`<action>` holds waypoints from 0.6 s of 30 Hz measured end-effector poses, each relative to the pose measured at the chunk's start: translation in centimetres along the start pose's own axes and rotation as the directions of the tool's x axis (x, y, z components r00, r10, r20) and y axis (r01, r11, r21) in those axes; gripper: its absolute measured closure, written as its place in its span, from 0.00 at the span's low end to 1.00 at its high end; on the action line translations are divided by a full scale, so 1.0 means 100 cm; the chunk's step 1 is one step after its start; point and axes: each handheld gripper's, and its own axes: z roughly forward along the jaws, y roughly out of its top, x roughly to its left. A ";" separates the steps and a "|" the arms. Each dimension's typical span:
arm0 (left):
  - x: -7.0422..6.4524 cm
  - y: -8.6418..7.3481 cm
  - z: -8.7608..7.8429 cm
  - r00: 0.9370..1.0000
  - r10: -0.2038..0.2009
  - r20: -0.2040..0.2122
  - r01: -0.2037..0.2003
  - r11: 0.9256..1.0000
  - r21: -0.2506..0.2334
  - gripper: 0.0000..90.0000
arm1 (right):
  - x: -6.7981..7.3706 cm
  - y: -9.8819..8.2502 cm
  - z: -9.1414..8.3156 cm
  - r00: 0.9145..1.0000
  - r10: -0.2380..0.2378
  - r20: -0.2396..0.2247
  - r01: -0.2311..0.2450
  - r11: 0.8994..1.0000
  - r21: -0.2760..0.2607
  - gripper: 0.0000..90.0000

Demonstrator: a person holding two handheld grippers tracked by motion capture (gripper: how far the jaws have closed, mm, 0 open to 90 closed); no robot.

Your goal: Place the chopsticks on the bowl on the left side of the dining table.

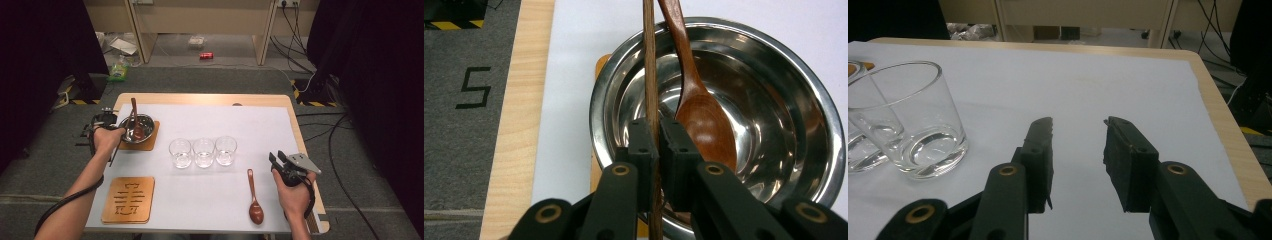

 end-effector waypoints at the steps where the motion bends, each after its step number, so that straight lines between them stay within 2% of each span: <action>1: 0.000 0.000 0.000 1.000 -0.003 -0.003 0.003 1.000 0.000 0.93 | 0.000 0.000 0.000 1.000 -0.001 0.000 0.001 1.000 0.000 0.71; 8: -0.002 0.004 0.004 1.000 -0.025 -0.007 0.025 1.000 -0.001 0.94 | -0.001 0.000 0.000 1.000 -0.002 0.001 0.002 1.000 -0.001 0.71; 18: -0.008 0.009 0.008 1.000 -0.027 -0.011 0.028 1.000 0.000 0.93 | -0.001 0.000 0.000 1.000 -0.001 0.000 0.001 1.000 -0.001 0.71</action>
